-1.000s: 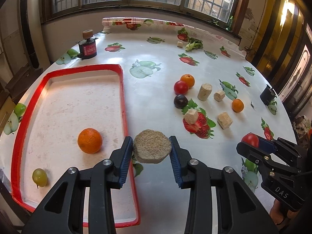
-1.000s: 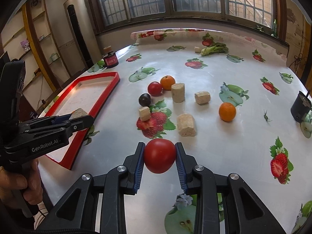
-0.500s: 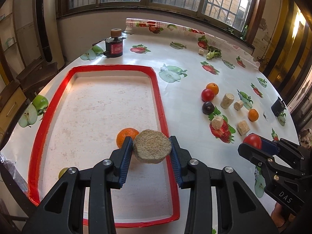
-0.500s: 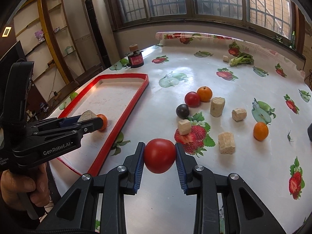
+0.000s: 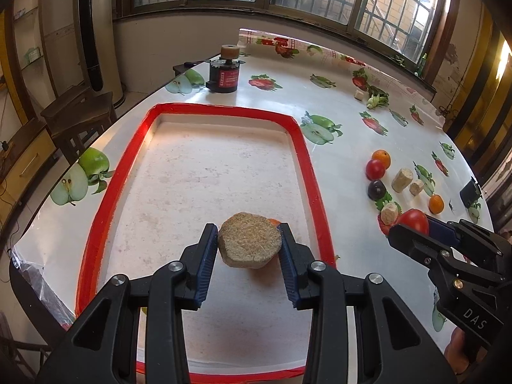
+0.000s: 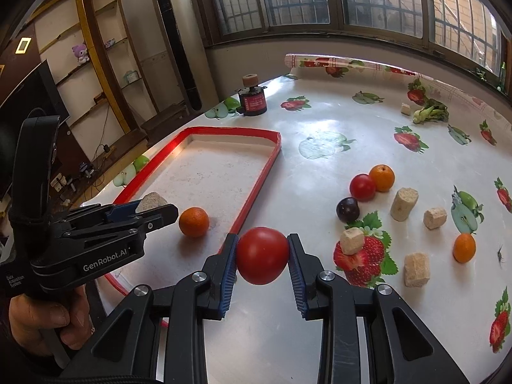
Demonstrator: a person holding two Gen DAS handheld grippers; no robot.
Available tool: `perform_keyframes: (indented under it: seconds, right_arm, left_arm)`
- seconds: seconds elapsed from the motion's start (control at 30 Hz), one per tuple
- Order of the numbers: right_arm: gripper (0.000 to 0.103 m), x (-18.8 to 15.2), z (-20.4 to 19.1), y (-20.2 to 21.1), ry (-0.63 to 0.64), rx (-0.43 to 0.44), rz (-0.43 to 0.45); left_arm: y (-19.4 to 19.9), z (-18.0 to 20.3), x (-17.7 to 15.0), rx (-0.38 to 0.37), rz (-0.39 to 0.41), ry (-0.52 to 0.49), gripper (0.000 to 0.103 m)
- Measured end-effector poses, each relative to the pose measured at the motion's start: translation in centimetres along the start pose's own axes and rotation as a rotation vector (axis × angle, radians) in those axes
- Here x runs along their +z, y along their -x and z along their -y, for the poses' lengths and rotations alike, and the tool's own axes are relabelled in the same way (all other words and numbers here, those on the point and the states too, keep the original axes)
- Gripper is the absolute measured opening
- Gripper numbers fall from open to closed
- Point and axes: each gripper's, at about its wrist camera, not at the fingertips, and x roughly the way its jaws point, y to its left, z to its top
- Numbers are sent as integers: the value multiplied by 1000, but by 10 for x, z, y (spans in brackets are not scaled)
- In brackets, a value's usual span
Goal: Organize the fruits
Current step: 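Carry the round block and the tomato over the red tray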
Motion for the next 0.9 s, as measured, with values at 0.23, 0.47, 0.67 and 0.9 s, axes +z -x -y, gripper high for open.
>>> perform_keyframes:
  seconds: [0.23,0.47,0.67,0.9]
  right_arm:
    - [31,24,-15,-31,11,36,-18]
    - [31,47,-31,-71,38,56,-55]
    - [31,50,-42,-105,61,68,-104]
    - [32,49,-40,-130,58,71,-148]
  left_arm:
    - [-10,-27,9,34,-22,29,35]
    - [-27,-49,18,63,-53,55,35]
    - [-41,-55,13,67,-96,59,35]
    - [-49,-56,9,74,-114,58,36]
